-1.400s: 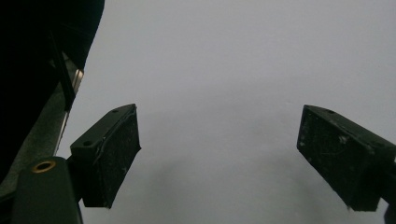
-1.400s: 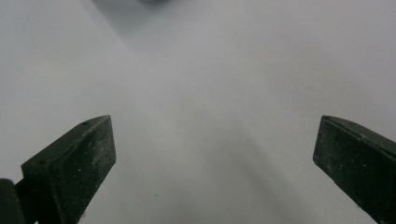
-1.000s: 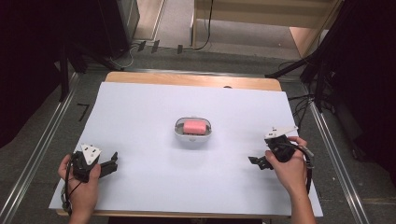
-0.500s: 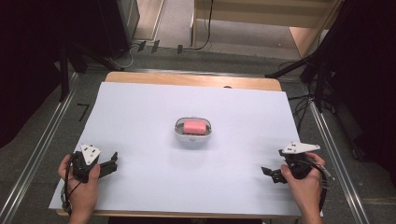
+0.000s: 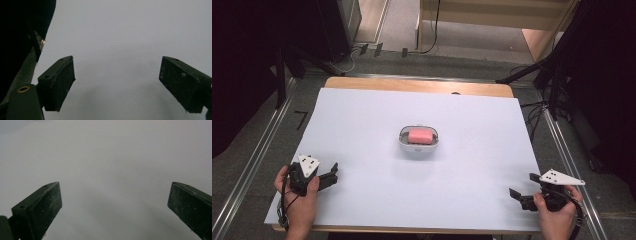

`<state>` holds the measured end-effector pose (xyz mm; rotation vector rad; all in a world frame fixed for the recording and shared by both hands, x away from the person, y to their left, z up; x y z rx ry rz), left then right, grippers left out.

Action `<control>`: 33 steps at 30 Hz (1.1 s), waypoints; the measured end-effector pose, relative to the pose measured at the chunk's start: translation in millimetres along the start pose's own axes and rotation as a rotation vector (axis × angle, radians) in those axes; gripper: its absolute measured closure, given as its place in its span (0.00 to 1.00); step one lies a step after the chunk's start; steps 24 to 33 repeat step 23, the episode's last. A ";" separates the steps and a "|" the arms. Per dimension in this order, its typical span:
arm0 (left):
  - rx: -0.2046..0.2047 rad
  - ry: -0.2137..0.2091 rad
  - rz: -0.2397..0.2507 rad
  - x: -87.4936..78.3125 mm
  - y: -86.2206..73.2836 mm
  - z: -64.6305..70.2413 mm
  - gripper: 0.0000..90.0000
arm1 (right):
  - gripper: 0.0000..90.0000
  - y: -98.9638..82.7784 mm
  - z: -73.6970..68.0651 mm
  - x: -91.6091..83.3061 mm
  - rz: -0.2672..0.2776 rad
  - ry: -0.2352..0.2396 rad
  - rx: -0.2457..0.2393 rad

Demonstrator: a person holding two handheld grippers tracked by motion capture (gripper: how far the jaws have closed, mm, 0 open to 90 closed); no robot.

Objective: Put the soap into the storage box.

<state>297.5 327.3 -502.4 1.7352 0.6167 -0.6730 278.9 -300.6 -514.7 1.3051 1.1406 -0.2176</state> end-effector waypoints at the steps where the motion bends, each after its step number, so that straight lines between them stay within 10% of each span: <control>1: 0.001 0.001 -0.001 0.0 0.0 0.0 0.16 | 0.00 -2.5 1.5 -1.6 0.006 -0.007 0.004; 14: -0.007 -0.003 -0.022 1.4 0.0 -1.0 0.16 | 0.00 -20.4 14.4 -18.5 0.228 -0.013 0.171; 33: 0.008 -0.024 -0.027 1.8 0.0 0.3 0.16 | 0.00 -21.4 11.0 -13.6 0.198 -0.079 0.139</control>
Point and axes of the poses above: each handheld gripper's, and its own axes: x roughly forward along the jaws, y roughly out of its top, z roughly to its right, the point moved 6 cm from there along x, roughly forward along the jaws, and after that the axes turned 11 degrees about -z, right-handed, at the moved point
